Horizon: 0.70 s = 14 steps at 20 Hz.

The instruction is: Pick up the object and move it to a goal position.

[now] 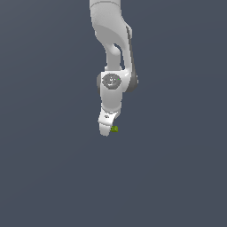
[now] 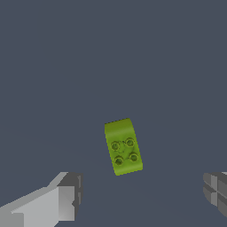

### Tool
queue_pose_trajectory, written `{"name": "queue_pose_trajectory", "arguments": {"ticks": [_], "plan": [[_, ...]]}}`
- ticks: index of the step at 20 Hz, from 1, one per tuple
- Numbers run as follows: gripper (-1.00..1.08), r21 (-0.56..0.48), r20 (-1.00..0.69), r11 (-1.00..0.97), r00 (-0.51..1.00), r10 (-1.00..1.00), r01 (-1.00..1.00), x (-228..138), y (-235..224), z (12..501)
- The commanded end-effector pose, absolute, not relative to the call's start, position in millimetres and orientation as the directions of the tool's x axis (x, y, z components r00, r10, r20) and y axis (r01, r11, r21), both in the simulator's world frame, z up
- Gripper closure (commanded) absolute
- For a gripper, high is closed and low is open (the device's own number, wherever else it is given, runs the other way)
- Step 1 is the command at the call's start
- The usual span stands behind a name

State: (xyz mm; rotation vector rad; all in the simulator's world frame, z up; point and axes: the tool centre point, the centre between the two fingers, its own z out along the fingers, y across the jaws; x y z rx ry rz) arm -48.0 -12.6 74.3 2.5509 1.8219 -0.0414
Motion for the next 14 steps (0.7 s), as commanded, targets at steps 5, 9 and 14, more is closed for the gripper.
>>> {"name": "queue_pose_trajectory", "arguments": {"ticks": [5, 9, 14], "plan": [[-0.92, -0.005, -0.010, -0.176, 0.176, 0.984, 0.984, -52.2, -8.3, 66.8], [-0.92, -0.002, -0.004, -0.119, 0.119, 0.993, 0.993, -53.8, -6.5, 64.2], [-0.92, 0.000, 0.000, -0.083, 0.083, 0.997, 0.997, -54.9, -5.3, 62.6]]}}
